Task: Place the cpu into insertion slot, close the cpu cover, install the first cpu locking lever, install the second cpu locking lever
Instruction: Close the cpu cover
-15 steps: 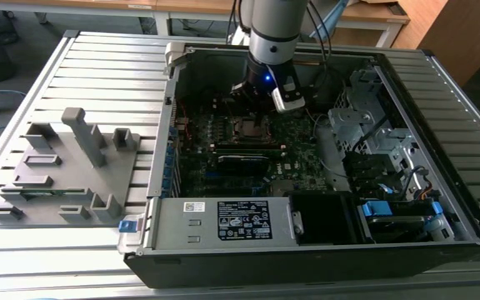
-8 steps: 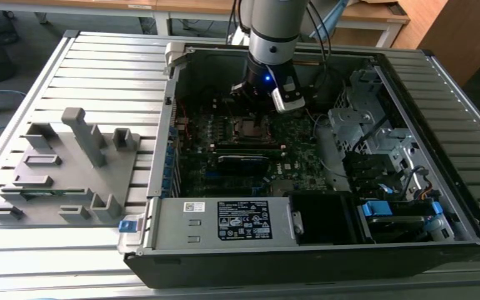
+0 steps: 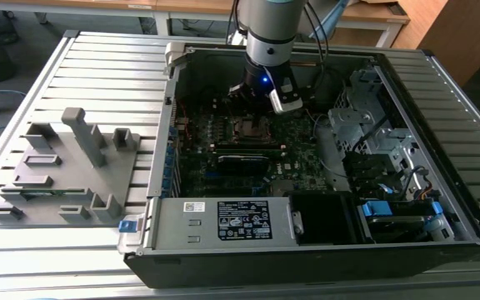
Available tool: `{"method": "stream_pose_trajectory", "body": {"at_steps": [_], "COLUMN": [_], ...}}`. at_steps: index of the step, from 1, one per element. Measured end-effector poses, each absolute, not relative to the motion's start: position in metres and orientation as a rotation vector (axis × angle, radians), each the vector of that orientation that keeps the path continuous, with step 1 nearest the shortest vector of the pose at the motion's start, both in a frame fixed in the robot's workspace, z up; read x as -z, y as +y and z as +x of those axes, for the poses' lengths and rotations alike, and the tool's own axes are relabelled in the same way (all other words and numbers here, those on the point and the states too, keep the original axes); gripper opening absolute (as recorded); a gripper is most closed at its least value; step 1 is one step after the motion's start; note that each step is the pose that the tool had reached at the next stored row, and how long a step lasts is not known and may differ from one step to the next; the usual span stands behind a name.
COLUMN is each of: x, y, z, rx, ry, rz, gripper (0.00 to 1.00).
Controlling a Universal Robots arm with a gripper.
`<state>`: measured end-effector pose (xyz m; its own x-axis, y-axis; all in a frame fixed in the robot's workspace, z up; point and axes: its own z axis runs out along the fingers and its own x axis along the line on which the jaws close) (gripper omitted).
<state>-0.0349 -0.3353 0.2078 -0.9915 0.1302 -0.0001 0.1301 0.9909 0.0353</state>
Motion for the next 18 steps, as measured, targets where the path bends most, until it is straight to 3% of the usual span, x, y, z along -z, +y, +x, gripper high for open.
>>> {"method": "stream_pose_trajectory", "body": {"at_steps": [18], "x": [-0.206], "y": [-0.337], "z": [-0.050], "rx": [-0.046], "ry": [3.136], "rz": [0.127], "gripper": [0.11]}}
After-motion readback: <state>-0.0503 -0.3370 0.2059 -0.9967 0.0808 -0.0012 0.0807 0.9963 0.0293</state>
